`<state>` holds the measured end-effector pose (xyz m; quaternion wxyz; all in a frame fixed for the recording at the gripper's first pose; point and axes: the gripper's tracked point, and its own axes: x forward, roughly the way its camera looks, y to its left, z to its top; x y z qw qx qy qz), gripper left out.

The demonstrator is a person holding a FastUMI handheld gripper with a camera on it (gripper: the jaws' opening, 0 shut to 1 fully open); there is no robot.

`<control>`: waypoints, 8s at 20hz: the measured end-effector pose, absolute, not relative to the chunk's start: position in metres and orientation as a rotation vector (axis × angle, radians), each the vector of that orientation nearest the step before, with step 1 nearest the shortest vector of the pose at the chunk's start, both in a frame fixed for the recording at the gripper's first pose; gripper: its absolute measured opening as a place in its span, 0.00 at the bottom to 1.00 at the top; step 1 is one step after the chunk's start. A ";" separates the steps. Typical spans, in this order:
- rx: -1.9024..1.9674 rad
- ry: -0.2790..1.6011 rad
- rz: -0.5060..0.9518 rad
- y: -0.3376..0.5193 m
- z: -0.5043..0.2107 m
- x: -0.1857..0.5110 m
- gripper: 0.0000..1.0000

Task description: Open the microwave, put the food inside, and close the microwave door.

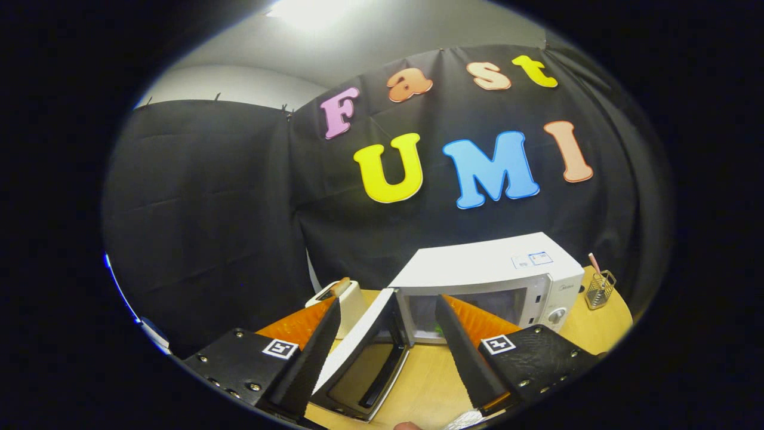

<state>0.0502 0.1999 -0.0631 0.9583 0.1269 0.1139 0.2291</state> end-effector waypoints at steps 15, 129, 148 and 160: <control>0.206 0.287 0.788 0.349 -0.078 -0.044 0.96; -0.030 0.534 0.084 0.052 -0.264 0.208 0.01; -0.076 0.415 0.072 0.060 -0.203 0.165 0.01; -0.015 0.317 0.069 0.065 -0.139 0.061 0.01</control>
